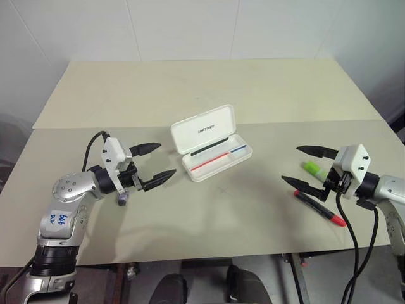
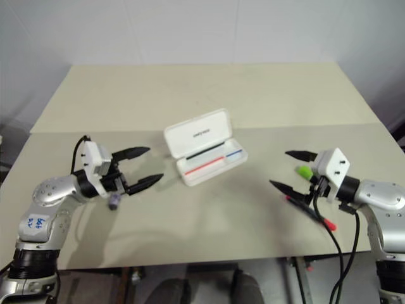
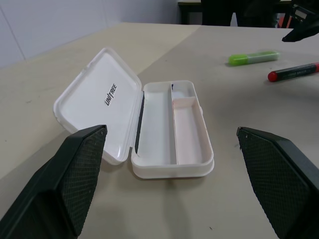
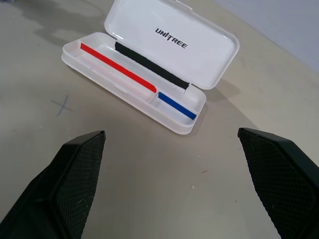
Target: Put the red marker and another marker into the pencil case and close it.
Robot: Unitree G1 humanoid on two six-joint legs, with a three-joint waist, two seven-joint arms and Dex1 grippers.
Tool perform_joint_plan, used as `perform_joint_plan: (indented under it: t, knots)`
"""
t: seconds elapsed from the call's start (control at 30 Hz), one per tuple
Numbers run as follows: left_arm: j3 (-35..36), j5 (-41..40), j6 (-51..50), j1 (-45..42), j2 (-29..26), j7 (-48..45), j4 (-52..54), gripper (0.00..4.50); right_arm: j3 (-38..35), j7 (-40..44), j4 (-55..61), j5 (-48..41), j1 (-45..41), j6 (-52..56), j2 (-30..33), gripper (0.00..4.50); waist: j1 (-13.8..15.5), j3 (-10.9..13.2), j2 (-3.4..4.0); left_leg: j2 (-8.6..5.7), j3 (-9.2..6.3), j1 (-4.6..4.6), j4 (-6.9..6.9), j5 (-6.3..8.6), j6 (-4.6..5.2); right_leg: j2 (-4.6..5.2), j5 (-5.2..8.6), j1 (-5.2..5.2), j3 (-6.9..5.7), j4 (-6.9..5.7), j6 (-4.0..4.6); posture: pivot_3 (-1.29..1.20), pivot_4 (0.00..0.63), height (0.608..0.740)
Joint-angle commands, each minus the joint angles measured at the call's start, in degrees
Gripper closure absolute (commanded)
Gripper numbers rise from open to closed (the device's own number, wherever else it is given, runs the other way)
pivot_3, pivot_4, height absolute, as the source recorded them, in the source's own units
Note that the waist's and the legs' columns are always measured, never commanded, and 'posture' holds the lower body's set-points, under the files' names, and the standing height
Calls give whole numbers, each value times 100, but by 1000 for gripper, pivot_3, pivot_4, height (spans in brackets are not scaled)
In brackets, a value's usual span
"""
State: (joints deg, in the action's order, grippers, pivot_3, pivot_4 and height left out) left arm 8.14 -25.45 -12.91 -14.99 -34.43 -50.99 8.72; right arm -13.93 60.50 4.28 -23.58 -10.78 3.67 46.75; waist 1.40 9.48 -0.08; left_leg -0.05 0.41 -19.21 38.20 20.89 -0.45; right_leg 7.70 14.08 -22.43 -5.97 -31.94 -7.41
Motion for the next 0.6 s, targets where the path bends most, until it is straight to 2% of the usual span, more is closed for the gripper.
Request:
perform_joint_plan:
  t: [0.03, 0.5, 0.6]
  knots:
    - [52, -58, 110, 75, -119, -158, 242, 29, -46, 14, 52, -131, -187, -8, -20, 0, -2, 0, 0, 2, 0, 0, 0, 0, 0, -1, 0, 0, 0, 0, 1, 0, 150, 740]
    - [-211, 54, 83, -261, -245, -457, 21, 29, 304, 1, 42, -48, -327, -120, -516, 0, 2, -1, -2, 3, 2, -2, 0, 0, 0, -3, -1, -1, -3, 0, 3, 0, 150, 740]
    - [-340, 106, 95, -280, -228, -525, -39, 591, 436, 2, 144, -68, -432, -76, -581, 0, -1, -3, -5, 4, 2, 0, 2, 0, 0, -3, -2, 0, -3, -1, 3, 0, 150, 740]
